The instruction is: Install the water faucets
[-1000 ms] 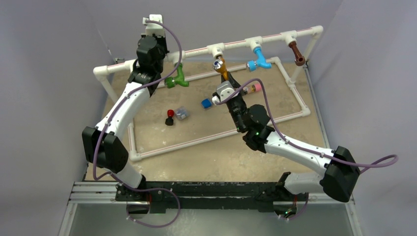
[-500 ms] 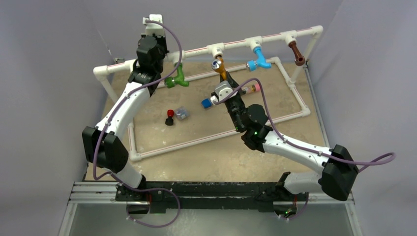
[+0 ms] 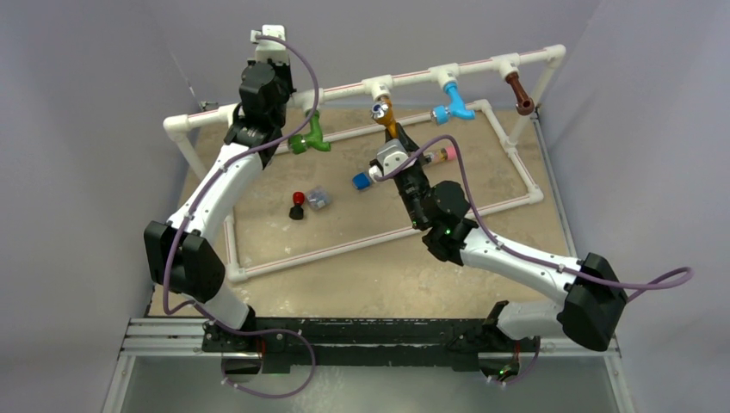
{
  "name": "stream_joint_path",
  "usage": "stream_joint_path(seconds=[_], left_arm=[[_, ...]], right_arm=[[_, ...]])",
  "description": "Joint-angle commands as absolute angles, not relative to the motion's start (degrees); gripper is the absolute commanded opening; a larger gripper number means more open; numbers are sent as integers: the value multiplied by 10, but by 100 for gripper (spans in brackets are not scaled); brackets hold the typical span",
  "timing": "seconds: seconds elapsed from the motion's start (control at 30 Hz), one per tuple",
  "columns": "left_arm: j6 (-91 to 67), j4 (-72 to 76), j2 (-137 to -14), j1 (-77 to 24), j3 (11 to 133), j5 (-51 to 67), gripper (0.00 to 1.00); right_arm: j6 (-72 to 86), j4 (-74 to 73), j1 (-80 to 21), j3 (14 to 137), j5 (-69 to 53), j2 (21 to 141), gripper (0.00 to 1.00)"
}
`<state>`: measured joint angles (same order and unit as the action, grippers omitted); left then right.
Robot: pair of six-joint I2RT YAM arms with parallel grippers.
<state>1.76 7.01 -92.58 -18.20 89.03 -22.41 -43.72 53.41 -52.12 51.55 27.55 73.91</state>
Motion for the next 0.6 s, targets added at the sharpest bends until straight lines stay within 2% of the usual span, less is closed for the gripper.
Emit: stream_joint_path(seconds=[0.0, 0.57], left_arm=[[29, -18, -957, -186, 874, -213, 0], [30, -19, -959, -187, 874, -207, 0]], right_arm=[[-439, 574, -524, 541, 279, 743, 0], [-428, 583, -524, 548, 283, 776, 0]])
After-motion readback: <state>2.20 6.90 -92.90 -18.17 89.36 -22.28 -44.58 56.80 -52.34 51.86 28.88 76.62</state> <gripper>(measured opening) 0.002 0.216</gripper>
